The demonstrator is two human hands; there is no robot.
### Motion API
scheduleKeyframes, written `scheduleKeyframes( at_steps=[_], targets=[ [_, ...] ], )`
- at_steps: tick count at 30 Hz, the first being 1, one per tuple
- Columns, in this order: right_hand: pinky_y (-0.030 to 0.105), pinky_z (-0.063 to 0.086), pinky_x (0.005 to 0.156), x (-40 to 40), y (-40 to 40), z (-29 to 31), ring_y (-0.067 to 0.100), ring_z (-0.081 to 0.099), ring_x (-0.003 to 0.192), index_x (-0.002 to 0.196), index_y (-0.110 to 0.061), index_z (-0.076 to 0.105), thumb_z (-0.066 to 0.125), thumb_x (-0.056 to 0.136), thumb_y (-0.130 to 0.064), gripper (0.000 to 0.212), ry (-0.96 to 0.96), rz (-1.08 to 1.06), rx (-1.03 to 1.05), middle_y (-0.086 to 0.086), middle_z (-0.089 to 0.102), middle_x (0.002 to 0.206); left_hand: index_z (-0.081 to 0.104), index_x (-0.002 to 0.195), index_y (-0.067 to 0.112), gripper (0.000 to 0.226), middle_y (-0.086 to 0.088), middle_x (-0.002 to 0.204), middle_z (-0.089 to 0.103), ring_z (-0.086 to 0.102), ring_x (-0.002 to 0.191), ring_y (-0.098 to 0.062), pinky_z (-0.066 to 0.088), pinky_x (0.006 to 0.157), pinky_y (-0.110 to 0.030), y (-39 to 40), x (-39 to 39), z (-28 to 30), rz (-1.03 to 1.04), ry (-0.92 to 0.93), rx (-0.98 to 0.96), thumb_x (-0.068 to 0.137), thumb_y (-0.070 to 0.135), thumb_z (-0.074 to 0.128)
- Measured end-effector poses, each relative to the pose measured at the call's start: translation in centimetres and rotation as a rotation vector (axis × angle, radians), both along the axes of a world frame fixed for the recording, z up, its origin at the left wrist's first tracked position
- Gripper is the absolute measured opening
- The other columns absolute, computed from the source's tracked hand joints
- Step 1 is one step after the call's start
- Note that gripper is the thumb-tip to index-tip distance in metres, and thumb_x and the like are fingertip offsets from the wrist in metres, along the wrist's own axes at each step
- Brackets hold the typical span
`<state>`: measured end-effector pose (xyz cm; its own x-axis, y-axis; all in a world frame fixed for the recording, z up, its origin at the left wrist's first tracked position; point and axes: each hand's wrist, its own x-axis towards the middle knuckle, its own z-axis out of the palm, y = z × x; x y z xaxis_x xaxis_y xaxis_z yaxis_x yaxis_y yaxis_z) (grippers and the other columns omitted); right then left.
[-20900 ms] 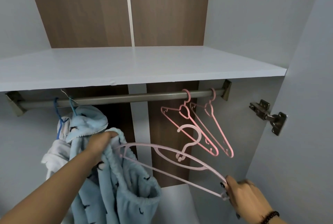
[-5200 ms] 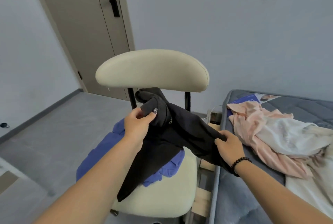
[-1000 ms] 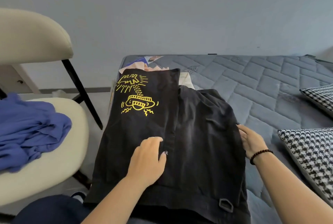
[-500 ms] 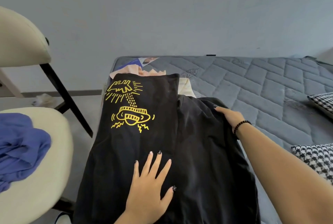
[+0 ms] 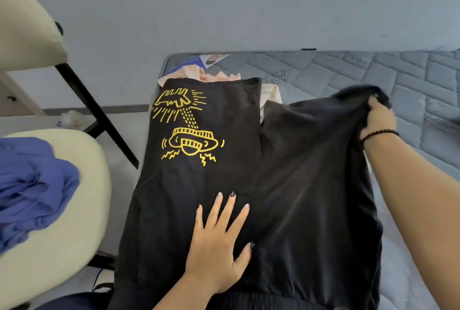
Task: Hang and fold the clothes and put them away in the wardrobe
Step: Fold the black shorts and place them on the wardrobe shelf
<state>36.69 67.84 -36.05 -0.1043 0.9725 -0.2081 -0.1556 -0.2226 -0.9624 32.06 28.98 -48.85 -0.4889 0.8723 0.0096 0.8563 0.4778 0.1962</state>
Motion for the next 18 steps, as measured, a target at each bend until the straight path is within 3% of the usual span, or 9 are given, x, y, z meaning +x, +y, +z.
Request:
scheduleKeyframes(
  at_steps=[3,5,8,9,13,15,18],
  targets=[
    [0.026,0.049,0.065,2.7,0.5,-1.8,0.014,0.059,0.080,0.105,-0.016,0.057,0.057,0.092,-0.015,0.012,-0.169,0.100,-0.090,0.001,0.061,0.087,0.030,0.150,0.030,0.069,-0.002,0.159,0.024,0.016,0.148,-0.028,0.029,0.110,-0.058,-0.1,0.1,0.0,0.003,0.027,0.017,0.087,0.058,0.041],
    [0.034,0.050,0.076,4.4,0.2,-3.7,0.020,0.060,0.089,0.109,-0.012,0.058,0.060,0.089,-0.015,0.020,-0.387,0.281,-0.133,0.008,0.063,0.101,0.029,0.150,0.030,0.069,-0.002,0.159,0.024,0.016,0.148,-0.028,0.027,0.111,-0.057,-0.1,0.2,0.0,-0.002,0.036,0.021,0.089,0.057,0.040],
    [0.047,0.046,0.100,7.5,-1.6,-6.5,0.028,0.057,0.113,0.120,-0.008,0.055,0.073,0.077,-0.023,0.049,-0.657,0.406,-0.106,0.012,0.058,0.127,0.030,0.150,0.027,0.068,-0.005,0.158,0.026,0.018,0.147,-0.030,0.024,0.108,-0.058,-0.1,0.3,0.0,-0.005,0.053,-0.020,0.090,0.056,0.038],
    [0.048,0.045,0.100,8.4,-2.5,-7.3,0.030,0.058,0.112,0.121,-0.008,0.056,0.073,0.076,-0.025,0.052,-0.689,0.432,-0.099,0.011,0.059,0.128,0.033,0.149,0.026,0.067,-0.006,0.157,0.029,0.022,0.146,-0.031,0.025,0.108,-0.058,0.0,0.4,0.0,0.010,0.059,-0.040,0.089,0.055,0.037],
    [0.046,0.052,0.090,11.0,-8.5,-6.8,0.032,0.065,0.093,0.096,-0.013,0.064,0.071,0.082,-0.021,0.018,-0.671,0.473,-0.127,0.011,0.068,0.098,0.053,0.137,0.017,0.058,-0.010,0.145,0.047,0.040,0.137,-0.034,0.042,0.099,-0.060,-0.1,3.3,0.9,0.073,0.028,-0.021,0.088,0.041,0.033],
    [0.045,0.052,0.089,12.2,-9.9,-6.8,0.031,0.064,0.093,0.103,-0.013,0.063,0.072,0.082,-0.022,0.025,-0.652,0.495,-0.146,0.010,0.068,0.098,0.054,0.135,0.016,0.054,-0.007,0.143,0.050,0.037,0.138,-0.027,0.037,0.104,-0.057,-0.2,5.9,1.1,0.021,0.012,0.066,0.088,0.038,0.035],
    [0.043,0.053,0.089,13.5,-10.7,-7.1,0.031,0.066,0.092,0.106,-0.007,0.065,0.073,0.081,-0.024,0.032,-0.644,0.484,-0.170,0.013,0.069,0.100,0.045,0.141,0.017,0.064,-0.007,0.150,0.041,0.032,0.142,-0.025,0.022,0.104,-0.052,0.1,10.4,1.7,-0.138,-0.036,0.165,0.087,0.052,0.042]
  ],
)
